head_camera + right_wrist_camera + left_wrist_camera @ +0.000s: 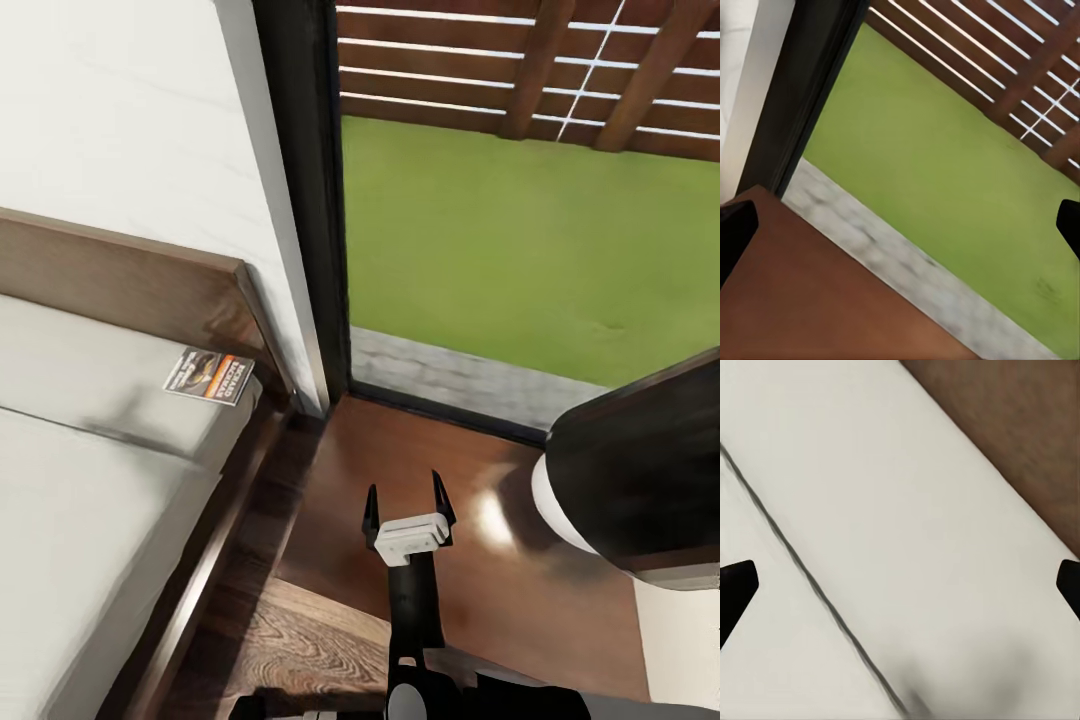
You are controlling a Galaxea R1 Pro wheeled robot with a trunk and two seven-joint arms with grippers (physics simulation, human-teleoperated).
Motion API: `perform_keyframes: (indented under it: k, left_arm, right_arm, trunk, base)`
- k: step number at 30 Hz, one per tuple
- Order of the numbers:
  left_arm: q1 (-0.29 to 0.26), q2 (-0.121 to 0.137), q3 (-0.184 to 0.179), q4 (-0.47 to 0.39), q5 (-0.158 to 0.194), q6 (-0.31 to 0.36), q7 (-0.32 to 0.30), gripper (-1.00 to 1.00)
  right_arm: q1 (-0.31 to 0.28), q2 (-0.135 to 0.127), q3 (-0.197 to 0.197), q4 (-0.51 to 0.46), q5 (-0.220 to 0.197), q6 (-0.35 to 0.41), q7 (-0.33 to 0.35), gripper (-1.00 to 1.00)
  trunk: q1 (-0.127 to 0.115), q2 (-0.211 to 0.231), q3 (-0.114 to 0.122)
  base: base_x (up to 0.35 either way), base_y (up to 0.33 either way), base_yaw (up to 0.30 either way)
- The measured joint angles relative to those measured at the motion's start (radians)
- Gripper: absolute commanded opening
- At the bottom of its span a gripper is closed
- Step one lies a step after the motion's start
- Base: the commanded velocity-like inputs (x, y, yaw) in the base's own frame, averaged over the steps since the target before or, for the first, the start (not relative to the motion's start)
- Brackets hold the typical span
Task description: In the bedroom, move the book from the bed onto either nightstand, and place the two sandals side by side next to the bed.
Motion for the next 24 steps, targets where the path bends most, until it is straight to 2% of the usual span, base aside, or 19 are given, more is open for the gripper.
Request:
perform_keyframes:
  k: [7, 10, 11, 14, 19, 24]
  left_arm:
    - [0.000, -0.002, -0.048, -0.014, -0.003, -0.002, 0.005, 1.00]
    - [0.000, -0.003, -0.082, -0.055, -0.005, -0.002, 0.011, 1.00]
    - [0.000, -0.004, -0.097, -0.086, -0.005, -0.001, 0.029, 1.00]
    - [0.000, -0.005, -0.107, -0.112, -0.004, 0.000, 0.073, 1.00]
    - [0.000, -0.008, -0.114, -0.125, -0.003, 0.000, 0.124, 1.00]
    - [0.000, -0.015, -0.143, -0.135, -0.004, -0.003, 0.172, 1.00]
  right_arm:
    - [0.000, 0.000, 0.000, 0.000, 0.000, 0.000, 0.000, 1.00]
    - [0.000, 0.000, 0.000, 0.000, 0.000, -0.001, 0.000, 1.00]
    - [0.000, 0.000, 0.000, 0.000, 0.000, -0.001, 0.001, 1.00]
    - [0.000, 0.000, 0.000, 0.000, 0.000, -0.001, 0.001, 1.00]
    - [0.000, 0.000, 0.000, 0.000, -0.001, -0.002, 0.002, 1.00]
    - [0.000, 0.000, 0.000, 0.000, -0.001, -0.002, 0.002, 1.00]
  trunk:
    - [-0.027, 0.049, 0.022]
    - [-0.038, 0.070, 0.031]
    - [-0.042, 0.077, 0.035]
    - [-0.054, 0.098, 0.044]
    - [-0.073, 0.133, 0.060]
    - [-0.092, 0.168, 0.075]
  base:
    - [0.000, 0.000, 0.000]
    - [0.000, 0.000, 0.000]
    - [0.000, 0.000, 0.000]
    - [0.000, 0.000, 0.000]
    - [0.000, 0.000, 0.000]
    - [0.000, 0.000, 0.000]
